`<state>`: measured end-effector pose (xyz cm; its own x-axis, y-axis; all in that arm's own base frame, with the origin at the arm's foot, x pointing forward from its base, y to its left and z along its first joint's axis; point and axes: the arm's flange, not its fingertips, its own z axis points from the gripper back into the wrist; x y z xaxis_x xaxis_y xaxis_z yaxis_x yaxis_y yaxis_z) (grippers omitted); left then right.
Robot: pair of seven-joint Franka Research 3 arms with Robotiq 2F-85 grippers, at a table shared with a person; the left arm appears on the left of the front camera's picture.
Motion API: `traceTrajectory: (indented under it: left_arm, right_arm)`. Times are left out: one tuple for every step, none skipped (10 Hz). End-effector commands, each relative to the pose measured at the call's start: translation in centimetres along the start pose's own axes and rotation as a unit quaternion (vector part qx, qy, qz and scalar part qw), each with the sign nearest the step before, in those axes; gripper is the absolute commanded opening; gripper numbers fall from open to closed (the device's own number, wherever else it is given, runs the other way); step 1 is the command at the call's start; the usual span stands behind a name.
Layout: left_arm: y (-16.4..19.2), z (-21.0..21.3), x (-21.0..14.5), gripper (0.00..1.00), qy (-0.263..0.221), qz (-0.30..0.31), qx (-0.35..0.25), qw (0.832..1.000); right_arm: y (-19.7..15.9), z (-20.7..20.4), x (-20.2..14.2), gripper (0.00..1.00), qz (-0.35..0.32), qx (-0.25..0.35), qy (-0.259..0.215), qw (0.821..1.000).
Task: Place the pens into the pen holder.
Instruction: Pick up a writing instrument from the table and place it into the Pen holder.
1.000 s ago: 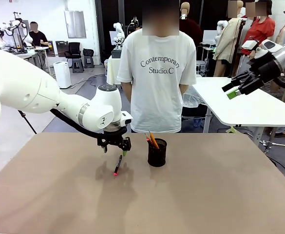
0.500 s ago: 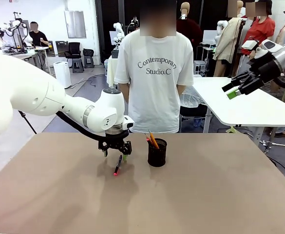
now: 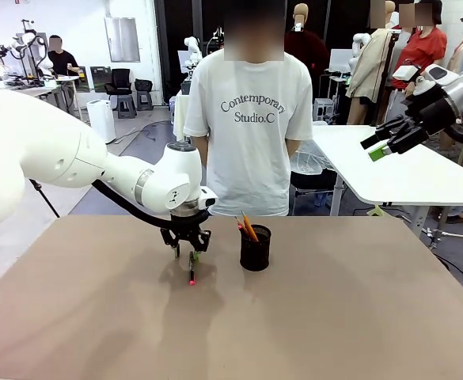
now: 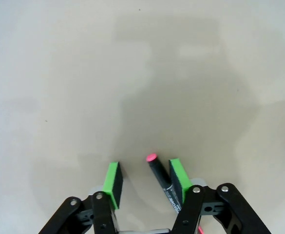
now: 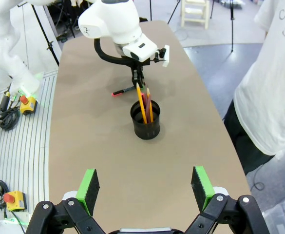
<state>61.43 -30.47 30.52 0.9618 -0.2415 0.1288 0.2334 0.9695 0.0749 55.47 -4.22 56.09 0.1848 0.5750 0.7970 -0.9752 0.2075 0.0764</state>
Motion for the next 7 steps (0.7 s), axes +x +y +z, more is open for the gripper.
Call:
traceTrajectory:
  left_arm:
    - [0.35, -0.31, -0.09, 0.0, 0.006, 0.005, -0.001, 1.0]
    - [0.32, -0.32, -0.06, 0.0, 0.01, 0.006, -0.006, 1.0]
    - [0.23, -0.27, -0.08, 0.0, 0.016, 0.009, -0.01, 1.0]
    - [0.06, -0.26, -0.16, 0.0, 0.029, 0.018, -0.015, 0.999]
    - [-0.11, -0.23, -0.42, 0.0, 0.033, 0.029, -0.006, 0.999]
    - [-0.21, -0.04, -0.63, 0.0, 0.033, 0.037, -0.002, 0.999]
    - [-0.19, 0.3, -0.71, 0.0, 0.028, 0.049, -0.002, 0.998]
  right_arm:
    - [0.05, 0.09, 0.11, 1.0, 0.001, -0.001, 0.0, 1.0]
    - [0.05, 0.09, 0.11, 1.0, 0.001, -0.001, 0.0, 1.0]
    - [0.05, 0.09, 0.11, 1.0, 0.001, -0.001, 0.0, 1.0]
    - [0.05, 0.09, 0.11, 1.0, 0.001, -0.001, 0.0, 1.0]
    - [0.05, 0.09, 0.11, 1.0, 0.001, -0.001, 0.0, 1.0]
    - [0.05, 0.09, 0.11, 1.0, 0.001, -0.001, 0.0, 1.0]
    - [0.05, 0.09, 0.11, 1.0, 0.001, -0.001, 0.0, 1.0]
